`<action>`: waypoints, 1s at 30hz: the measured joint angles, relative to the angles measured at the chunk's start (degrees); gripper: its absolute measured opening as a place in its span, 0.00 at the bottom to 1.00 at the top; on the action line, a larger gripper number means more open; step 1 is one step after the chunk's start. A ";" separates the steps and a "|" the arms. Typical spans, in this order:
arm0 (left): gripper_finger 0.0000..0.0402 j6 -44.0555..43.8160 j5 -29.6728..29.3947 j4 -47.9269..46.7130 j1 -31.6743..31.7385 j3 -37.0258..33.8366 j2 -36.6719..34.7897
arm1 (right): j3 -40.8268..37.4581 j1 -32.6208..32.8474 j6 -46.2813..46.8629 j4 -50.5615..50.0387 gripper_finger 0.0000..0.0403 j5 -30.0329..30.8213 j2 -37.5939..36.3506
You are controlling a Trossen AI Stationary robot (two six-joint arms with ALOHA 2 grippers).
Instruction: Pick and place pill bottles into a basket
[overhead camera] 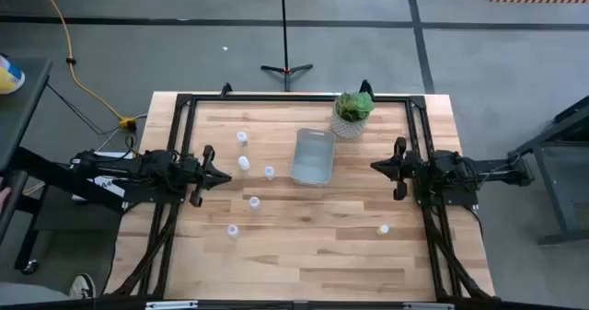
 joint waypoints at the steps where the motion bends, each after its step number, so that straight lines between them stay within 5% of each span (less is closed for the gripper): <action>1: 0.14 0.00 -0.02 -0.02 -0.02 0.00 -0.01 | 0.00 0.00 0.00 0.00 0.02 0.00 0.00; 30: 0.14 0.00 -0.01 0.00 -0.01 -0.01 -0.01 | 0.00 -0.02 0.00 0.00 0.01 0.00 -0.01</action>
